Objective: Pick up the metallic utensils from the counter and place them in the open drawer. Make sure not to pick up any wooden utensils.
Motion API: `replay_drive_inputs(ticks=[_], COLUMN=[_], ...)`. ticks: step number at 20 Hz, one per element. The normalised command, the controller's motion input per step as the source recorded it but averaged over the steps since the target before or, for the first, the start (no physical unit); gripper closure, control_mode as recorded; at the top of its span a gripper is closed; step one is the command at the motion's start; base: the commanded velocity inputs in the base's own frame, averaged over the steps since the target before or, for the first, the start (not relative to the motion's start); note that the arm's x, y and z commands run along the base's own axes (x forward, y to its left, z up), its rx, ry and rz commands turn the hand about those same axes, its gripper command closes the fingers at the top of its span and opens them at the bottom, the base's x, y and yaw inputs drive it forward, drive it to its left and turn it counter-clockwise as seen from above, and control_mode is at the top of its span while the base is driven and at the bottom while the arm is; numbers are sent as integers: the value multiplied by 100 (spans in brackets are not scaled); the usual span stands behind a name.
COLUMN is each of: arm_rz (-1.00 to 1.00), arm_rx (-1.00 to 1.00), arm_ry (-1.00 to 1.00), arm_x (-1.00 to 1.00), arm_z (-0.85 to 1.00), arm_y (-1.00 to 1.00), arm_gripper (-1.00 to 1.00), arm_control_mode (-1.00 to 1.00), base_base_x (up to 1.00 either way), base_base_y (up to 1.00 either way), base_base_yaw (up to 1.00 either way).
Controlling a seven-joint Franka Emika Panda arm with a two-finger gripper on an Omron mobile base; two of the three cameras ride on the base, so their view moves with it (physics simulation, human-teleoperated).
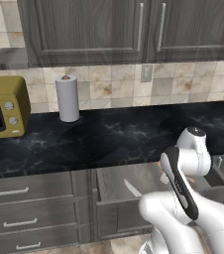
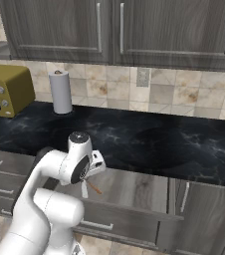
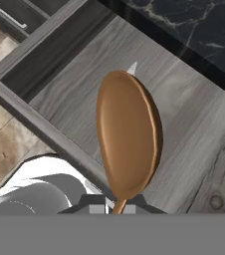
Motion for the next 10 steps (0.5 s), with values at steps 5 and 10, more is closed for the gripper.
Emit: replay_drive_inputs(ticks=[5, 10], arm_rz=[0, 0], arm_rx=[0, 0], arm_ry=[-1, 1], arm_x=[8, 40], arm_z=[-25, -2], arm_y=[0, 0], arm_gripper=[100, 100], arm_control_mode=[-100, -100], base_base_x=[0, 0], base_base_y=[0, 0], base_base_yaw=[0, 0])
